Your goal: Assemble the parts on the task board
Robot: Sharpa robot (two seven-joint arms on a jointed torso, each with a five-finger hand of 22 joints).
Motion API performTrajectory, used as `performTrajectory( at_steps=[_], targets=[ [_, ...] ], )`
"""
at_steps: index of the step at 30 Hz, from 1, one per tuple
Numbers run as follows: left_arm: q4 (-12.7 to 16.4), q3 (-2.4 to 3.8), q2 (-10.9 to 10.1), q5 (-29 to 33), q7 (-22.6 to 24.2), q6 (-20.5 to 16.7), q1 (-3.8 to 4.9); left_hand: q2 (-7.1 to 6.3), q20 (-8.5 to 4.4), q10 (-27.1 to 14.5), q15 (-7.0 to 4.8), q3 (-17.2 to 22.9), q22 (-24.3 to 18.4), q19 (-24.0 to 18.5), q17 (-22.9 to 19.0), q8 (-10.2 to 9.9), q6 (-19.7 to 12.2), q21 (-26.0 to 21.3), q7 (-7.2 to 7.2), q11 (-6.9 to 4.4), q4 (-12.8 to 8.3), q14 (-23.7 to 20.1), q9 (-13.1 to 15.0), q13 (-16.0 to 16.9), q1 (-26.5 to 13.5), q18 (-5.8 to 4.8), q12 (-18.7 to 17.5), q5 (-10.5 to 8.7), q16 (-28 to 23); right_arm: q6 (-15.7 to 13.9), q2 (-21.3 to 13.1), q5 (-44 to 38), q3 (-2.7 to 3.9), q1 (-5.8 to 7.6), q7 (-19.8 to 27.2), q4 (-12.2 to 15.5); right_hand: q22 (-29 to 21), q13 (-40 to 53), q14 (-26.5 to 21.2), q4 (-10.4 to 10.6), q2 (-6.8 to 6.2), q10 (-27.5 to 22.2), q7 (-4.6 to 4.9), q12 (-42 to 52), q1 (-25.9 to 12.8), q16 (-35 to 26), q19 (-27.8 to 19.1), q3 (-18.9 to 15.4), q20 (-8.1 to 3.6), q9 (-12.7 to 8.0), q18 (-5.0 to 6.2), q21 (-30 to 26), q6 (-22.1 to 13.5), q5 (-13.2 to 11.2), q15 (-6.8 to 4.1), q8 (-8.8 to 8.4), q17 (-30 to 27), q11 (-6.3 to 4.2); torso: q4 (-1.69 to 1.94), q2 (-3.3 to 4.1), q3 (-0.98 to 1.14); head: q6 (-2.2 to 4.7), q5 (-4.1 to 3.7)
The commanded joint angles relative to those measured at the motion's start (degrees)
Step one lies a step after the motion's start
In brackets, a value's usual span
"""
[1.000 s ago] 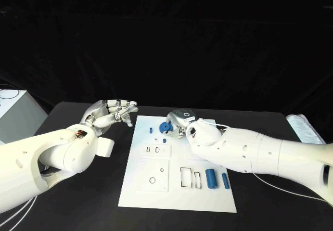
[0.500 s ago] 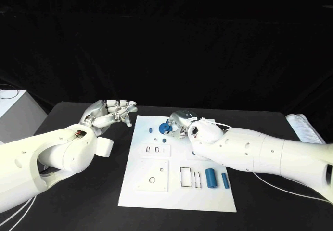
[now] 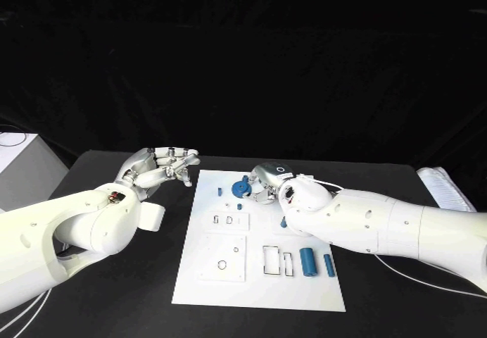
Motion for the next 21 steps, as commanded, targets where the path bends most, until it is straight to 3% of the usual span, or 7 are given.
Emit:
performTrajectory(
  at_steps=[1,4,7,10,12,15,21],
  targets=[
    [0.02,0.05,0.03,-0.33,0.20,0.64,0.09,0.07,0.00,-0.35,0.01,0.25,0.08,-0.29,-0.05,-0.20,-0.30,0.32,0.01,-0.02,-0.09,-0.14,0.09,0.00,-0.27,0.82,-0.33,-0.32,0.36,-3.53,-1.14,-0.14,0.22,0.20,0.64,1.40,15.08,15.06,5.88,-0.21,-0.26,5.99,-0.09,0.13,-0.21,0.25,6.00,0.08,0.44,-0.07,-0.40,0.12,0.36,0.07,0.36,0.07,15.10,0.47,-0.07,-0.05,0.05,0.12,-0.13],
    [-0.10,0.05,-0.01,-0.33,0.23,0.64,0.08,0.12,0.03,-0.47,0.05,0.32,0.12,-0.37,-0.10,-0.25,-0.40,0.39,0.07,0.03,-0.15,-0.19,0.09,-0.01,-0.20,0.82,-0.36,-0.32,0.35,-7.03,-3.27,1.40,0.64,0.83,2.18,3.57,15.08,15.06,5.88,-0.22,-0.30,5.99,-0.09,0.13,-0.20,0.25,6.00,0.09,0.45,-0.07,-0.40,0.12,0.39,0.07,0.36,0.07,15.10,0.47,-0.24,-0.07,0.07,0.31,-0.22],
    [-0.29,0.04,-0.04,-0.33,0.29,0.66,0.08,0.12,0.03,-0.47,0.05,0.32,0.12,-0.37,-0.10,-0.25,-0.40,0.39,0.07,0.03,-0.15,-0.19,0.09,-0.01,-0.20,0.82,-0.36,-0.32,0.35,-8.01,-5.92,7.30,1.03,1.84,6.84,5.84,15.08,15.06,5.88,-0.52,-0.91,5.99,0.03,0.13,0.35,0.25,6.00,0.19,0.50,-0.12,-0.40,0.12,0.42,0.11,0.40,-0.03,15.10,0.57,-0.38,-0.14,0.09,0.52,-0.33],
    [-0.53,0.04,-0.06,-0.31,0.52,1.03,0.08,0.12,0.04,-0.50,0.07,0.32,0.13,-0.40,-0.13,-0.27,-0.43,0.41,0.07,0.05,-0.16,-0.22,0.10,-0.02,-0.20,0.82,-0.37,-0.32,0.34,-5.58,-9.69,19.18,1.30,3.43,13.31,8.64,15.08,15.03,5.74,-1.62,-1.18,5.96,0.39,0.09,2.67,0.08,6.00,1.06,0.71,-0.32,-0.40,0.12,0.09,0.09,0.65,-0.46,14.51,0.89,-0.80,-0.24,0.21,0.83,-0.54],
    [-0.67,0.04,-0.06,-0.30,0.67,1.33,0.08,0.12,0.04,-0.50,0.07,0.32,0.13,-0.40,-0.13,-0.27,-0.43,0.41,0.07,0.05,-0.16,-0.22,0.10,-0.02,-0.20,0.82,-0.37,-0.32,0.34,-3.52,-11.95,25.20,1.39,4.16,16.73,10.16,15.08,14.64,5.74,-2.59,-1.67,5.55,0.65,-0.47,4.08,0.08,6.00,1.21,0.90,-0.44,-0.40,0.12,-0.16,-0.01,0.91,-0.71,14.54,1.08,-1.27,-0.32,0.35,0.88,-0.43],
    [-0.90,0.04,-0.01,-0.29,0.82,1.58,0.07,-0.10,0.14,-0.60,0.16,0.14,0.14,-0.73,-0.28,-0.30,-0.51,0.40,0.04,0.07,-0.12,-0.63,0.13,-0.01,-0.41,0.79,-0.35,-0.35,0.13,-1.10,-14.90,30.17,1.46,4.73,20.14,11.79,15.08,14.21,5.85,-4.13,-2.24,5.06,0.88,-1.11,6.26,0.22,6.00,1.48,1.18,-0.57,-0.40,0.12,-0.33,-0.05,1.16,-0.96,15.01,1.31,-1.69,-0.46,0.50,0.89,-0.37],
    [-1.39,0.03,0.40,-0.28,0.98,1.99,0.06,-0.12,0.18,-0.63,0.20,0.10,0.11,-0.98,-0.41,-0.31,-0.53,0.34,0.03,0.08,-0.13,-0.93,0.15,0.00,-0.44,0.80,-0.32,-0.33,-0.06,5.26,-20.14,34.08,1.48,5.09,24.39,12.15,15.08,14.19,5.88,-6.16,-3.25,5.02,0.83,-1.15,9.24,0.25,6.00,1.21,1.26,-0.63,-0.40,0.12,0.08,-0.03,1.14,-0.94,15.10,1.31,-1.94,-0.60,0.78,0.78,-0.92]
  ],
)
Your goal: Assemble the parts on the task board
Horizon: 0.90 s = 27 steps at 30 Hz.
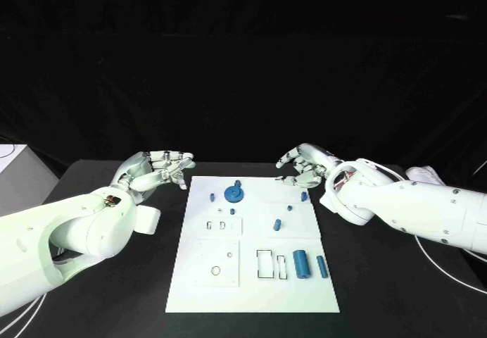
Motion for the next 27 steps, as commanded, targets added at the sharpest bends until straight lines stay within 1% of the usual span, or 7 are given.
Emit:
performTrajectory(
  at_steps=[1,6,9,16,18,20,27],
  targets=[
    [-0.17,0.04,0.45,-0.25,0.89,1.66,0.06,-0.12,0.10,-0.40,0.11,0.09,0.04,-0.56,-0.10,-0.30,-0.52,0.09,0.02,-0.13,-0.15,-0.52,0.07,0.01,-0.43,0.80,-0.30,-0.33,-0.14,7.89,-2.18,7.66,-0.05,-0.11,7.74,-0.49,15.06,14.18,6.09,-0.90,-0.22,5.00,0.12,-0.27,1.44,0.25,6.00,0.00,0.20,-0.04,-0.39,0.12,0.51,-0.02,0.27,-0.12,15.10,0.47,-0.29,-0.11,0.25,-0.16,-0.57],
    [-0.38,0.04,0.83,-0.27,0.93,1.90,0.04,-0.12,0.11,-0.38,0.10,0.10,0.03,-0.62,-0.13,-0.29,-0.51,0.08,0.01,-0.15,-0.19,-0.56,0.08,0.02,-0.38,0.80,-0.28,-0.32,-0.17,9.15,-4.18,3.58,-0.14,-0.97,8.85,-2.81,15.06,14.08,6.09,-1.95,-0.40,4.89,0.07,-0.41,3.05,0.25,6.00,0.16,0.10,-0.12,-0.39,0.12,0.55,-0.01,0.14,-0.16,15.10,0.42,-0.47,-0.19,0.25,-0.31,-0.72],
    [-0.53,0.04,0.99,-0.30,0.93,1.97,0.03,-0.12,0.11,-0.37,0.10,0.11,0.03,-0.65,-0.15,-0.28,-0.50,0.07,-0.01,-0.16,-0.22,-0.59,0.09,0.03,-0.34,0.81,-0.27,-0.32,-0.19,9.07,-4.91,1.24,-0.18,-1.57,9.21,-4.24,15.06,14.02,6.09,-2.15,-0.53,4.82,0.05,-0.50,3.32,0.25,6.00,0.12,0.07,-0.14,-0.39,0.12,0.54,-0.02,0.09,-0.17,15.10,0.41,-0.35,-0.16,0.29,-0.39,-1.01],
    [-0.98,0.03,1.25,-0.35,0.93,2.06,0.00,-0.13,0.12,-0.36,0.09,0.12,0.02,-0.68,-0.17,-0.28,-0.50,0.07,-0.02,-0.17,-0.27,-0.62,0.10,0.03,-0.29,0.81,-0.26,-0.32,-0.21,8.20,-5.03,-0.82,-0.22,-2.44,9.16,-6.52,15.06,14.07,6.09,-2.29,-0.65,4.88,0.05,-0.43,3.49,0.25,6.00,0.06,0.04,-0.17,-0.39,0.12,0.46,-0.03,0.05,-0.23,15.10,0.42,-0.42,-0.02,0.81,-0.44,-1.03],
    [-1.07,0.03,1.29,-0.36,0.95,2.09,-0.01,-0.14,0.12,-0.36,0.09,0.13,0.02,-0.69,-0.17,-0.28,-0.50,0.07,-0.02,-0.17,-0.28,-0.62,0.10,0.03,-0.27,0.82,-0.25,-0.32,-0.21,8.13,-4.64,-1.01,-0.22,-2.65,8.74,-7.34,15.06,14.07,6.09,-2.29,-0.66,4.88,0.06,-0.43,3.50,0.25,6.00,0.05,0.03,-0.18,-0.39,0.12,0.44,-0.03,0.05,-0.24,15.10,0.42,-0.45,-0.01,0.83,-0.48,-1.03],
    [-1.13,0.03,1.31,-0.36,0.96,2.10,-0.01,-0.14,0.12,-0.36,0.09,0.13,0.02,-0.69,-0.17,-0.28,-0.50,0.07,-0.02,-0.17,-0.28,-0.62,0.10,0.03,-0.27,0.82,-0.25,-0.32,-0.21,7.92,-4.06,-1.14,-0.23,-2.91,7.98,-8.23,15.06,14.15,6.09,-2.17,-0.74,4.98,0.13,-0.30,3.29,0.25,6.00,-0.20,0.03,-0.27,-0.39,0.12,0.15,-0.07,0.11,-0.42,15.10,0.44,-0.47,-0.06,0.69,-0.66,-1.05],
    [-1.24,0.03,1.32,-0.36,1.00,2.02,-0.02,-0.13,0.12,-0.36,0.09,0.14,0.02,-0.72,-0.19,-0.27,-0.49,0.06,-0.02,-0.17,-0.31,-0.64,0.10,0.04,-0.24,0.82,-0.25,-0.32,-0.22,7.63,-1.54,-1.26,-0.31,-4.11,5.83,-11.16,15.06,14.35,6.09,-1.73,-0.78,5.20,0.36,-0.02,2.78,0.25,6.00,-0.96,0.17,-0.44,-0.39,0.12,-0.38,-0.06,0.39,-0.77,15.10,0.60,-0.45,-0.04,0.71,-0.77,-1.05]
  ],
)
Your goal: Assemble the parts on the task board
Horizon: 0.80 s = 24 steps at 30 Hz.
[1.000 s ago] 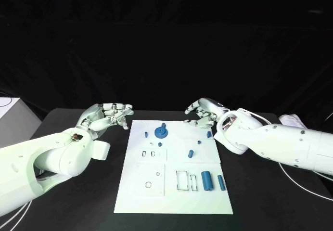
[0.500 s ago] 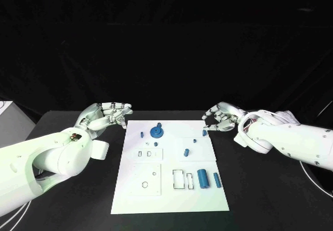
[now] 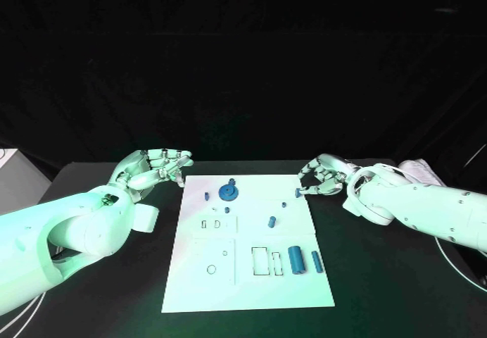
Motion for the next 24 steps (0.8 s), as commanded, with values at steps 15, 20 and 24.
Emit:
performTrajectory(
  at_steps=[15,20,24],
  targets=[
    [-0.05,0.03,-0.20,-0.27,0.83,0.81,0.02,-0.06,0.13,-0.38,-0.11,0.16,0.03,-0.38,-0.11,-0.27,-0.49,0.07,0.00,-0.15,-0.29,-0.46,0.08,0.04,-0.27,0.83,-0.24,-0.31,-0.24,0.86,2.63,-1.66,-0.09,-1.72,-3.12,-3.39,15.08,14.57,6.09,0.08,0.23,5.42,-0.09,0.50,-0.06,0.25,6.00,-0.37,0.25,-0.08,-0.40,0.13,-0.16,-0.01,0.48,-0.09,15.05,0.38,0.12,-0.07,-0.18,-0.71,0.18],
    [-0.17,0.03,-0.27,-0.28,0.81,0.78,0.02,-0.06,0.13,-0.38,-0.11,0.16,0.03,-0.38,-0.11,-0.27,-0.49,0.07,0.00,-0.15,-0.29,-0.46,0.08,0.04,-0.27,0.83,-0.24,-0.31,-0.24,0.88,2.91,-1.54,-0.09,-1.85,-3.24,-3.87,15.08,14.67,6.09,0.61,1.28,5.53,-0.10,0.65,-0.28,0.25,6.00,-0.22,0.37,-0.01,-0.40,0.13,0.42,0.02,0.53,0.21,15.05,0.40,0.17,-0.10,-0.14,-0.87,0.17],
    [-0.26,0.03,-0.33,-0.28,0.77,0.75,0.02,-0.01,0.14,-0.41,-0.11,0.19,0.03,-0.42,-0.14,-0.27,-0.50,0.08,0.01,-0.15,-0.31,-0.46,0.09,0.05,-0.24,0.83,-0.24,-0.30,-0.25,1.01,3.12,-1.46,-0.09,-2.04,-3.21,-4.16,15.08,14.84,6.09,0.86,2.14,5.72,-0.18,0.89,-0.28,0.25,6.00,0.26,0.36,0.07,-0.40,0.13,1.06,0.04,0.46,0.55,15.05,0.35,0.13,-0.07,-0.17,-0.91,0.25]
  ],
)
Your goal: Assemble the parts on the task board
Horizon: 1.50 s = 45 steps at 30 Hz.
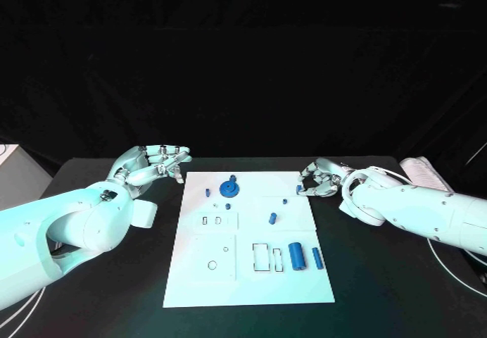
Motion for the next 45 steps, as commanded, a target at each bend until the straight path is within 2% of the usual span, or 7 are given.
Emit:
performTrajectory(
  at_steps=[1,10,30,36,38,39,45],
  targets=[
    [-0.01,0.04,-0.01,-0.24,0.74,0.72,0.03,0.00,0.14,-0.41,-0.11,0.19,0.04,-0.42,-0.07,-0.27,-0.50,0.08,0.01,-0.14,-0.31,-0.47,0.11,0.05,-0.24,0.83,-0.24,-0.30,-0.25,0.95,0.21,-0.54,-0.01,-0.22,-0.24,-0.19,15.10,14.90,5.88,0.25,0.88,5.83,0.00,0.49,-0.06,0.25,6.00,0.39,0.34,0.09,-0.39,0.12,0.59,0.04,0.21,0.42,15.07,0.22,-0.04,0.01,-0.01,-0.06,0.11],
    [-0.14,0.04,-0.12,-0.24,0.61,0.67,0.03,0.00,0.14,-0.41,-0.11,0.19,0.04,-0.42,-0.07,-0.27,-0.50,0.08,0.01,-0.14,-0.31,-0.47,0.11,0.05,-0.24,0.83,-0.24,-0.30,-0.25,1.61,0.60,-0.28,-0.01,-0.56,0.08,-0.60,15.10,15.06,5.88,0.47,2.52,6.01,-0.31,0.73,-0.13,0.25,6.00,2.17,-0.04,0.14,-0.39,0.12,1.83,0.02,-0.30,1.03,15.07,-0.02,-0.04,-0.03,-0.01,-0.22,0.21],
    [-0.36,0.04,-0.16,-0.24,0.15,0.94,0.03,0.15,0.15,-0.47,-0.10,0.28,0.04,-0.50,-0.14,-0.28,-0.53,0.11,0.06,-0.11,-0.32,-0.46,0.13,0.05,-0.21,0.84,-0.24,-0.30,-0.25,1.28,1.84,-0.08,-0.01,-0.78,-0.04,-1.55,15.10,15.03,5.88,0.51,1.52,5.98,-0.19,0.69,-0.89,0.25,6.00,2.15,-0.16,-0.13,-0.39,0.12,1.21,-0.12,-0.26,0.65,15.07,0.02,0.04,-0.02,0.01,-0.35,0.34],
    [-0.43,0.04,-0.15,-0.24,0.03,0.97,0.03,0.16,0.16,-0.51,-0.09,0.27,0.04,-0.52,-0.16,-0.30,-0.56,0.11,0.09,-0.09,-0.31,-0.47,0.13,0.04,-0.23,0.84,-0.26,-0.32,-0.26,0.91,2.00,-0.08,-0.01,-0.82,-0.05,-1.77,15.10,15.09,5.88,0.36,2.29,6.04,-0.37,0.78,-0.60,0.25,6.00,3.11,-0.18,-0.06,-0.39,0.12,1.92,0.01,-0.34,1.03,15.07,-0.09,0.00,-0.04,0.00,-0.41,0.40],
    [-0.46,0.04,-0.14,-0.24,-0.03,0.98,0.03,0.16,0.16,-0.51,-0.09,0.27,0.04,-0.52,-0.16,-0.30,-0.56,0.11,0.09,-0.09,-0.31,-0.47,0.13,0.04,-0.23,0.84,-0.26,-0.32,-0.26,0.69,2.03,-0.08,-0.01,-0.83,0.07,-1.81,15.10,15.09,5.88,0.18,2.88,6.04,-0.77,0.78,-0.39,0.25,6.00,3.85,-0.33,0.16,-0.39,0.12,3.03,-0.01,-0.61,1.69,15.07,-0.38,-0.05,-0.05,0.00,-0.46,0.41],
    [-0.46,0.04,-0.13,-0.24,-0.05,1.00,0.03,0.16,0.16,-0.51,-0.09,0.27,0.04,-0.52,-0.16,-0.30,-0.56,0.11,0.09,-0.09,-0.31,-0.47,0.13,0.04,-0.23,0.84,-0.26,-0.32,-0.26,0.52,2.05,-0.08,-0.01,-0.84,0.17,-1.82,15.10,15.09,5.88,-0.04,3.54,6.04,-1.42,0.78,-0.27,0.25,6.00,4.72,-0.66,0.46,-0.39,0.12,4.32,-0.04,-1.04,2.57,15.07,-0.92,-0.07,-0.05,0.01,-0.46,0.41],
    [-0.46,0.04,-0.13,-0.46,-0.29,1.25,0.03,0.17,0.16,-0.55,-0.07,0.27,0.04,-0.54,-0.18,-0.32,-0.60,0.12,0.12,-0.07,-0.31,-0.47,0.13,0.04,-0.25,0.84,-0.27,-0.32,-0.26,-1.34,2.12,-0.05,-0.01,-0.92,0.82,-2.00,15.10,15.09,5.88,-1.25,4.80,6.04,-3.28,0.78,0.00,0.25,6.00,7.12,-1.71,1.60,-0.39,0.12,7.13,-0.02,-2.17,5.38,15.07,-2.63,-0.09,-0.06,-0.01,-0.49,0.42]
  ],
)
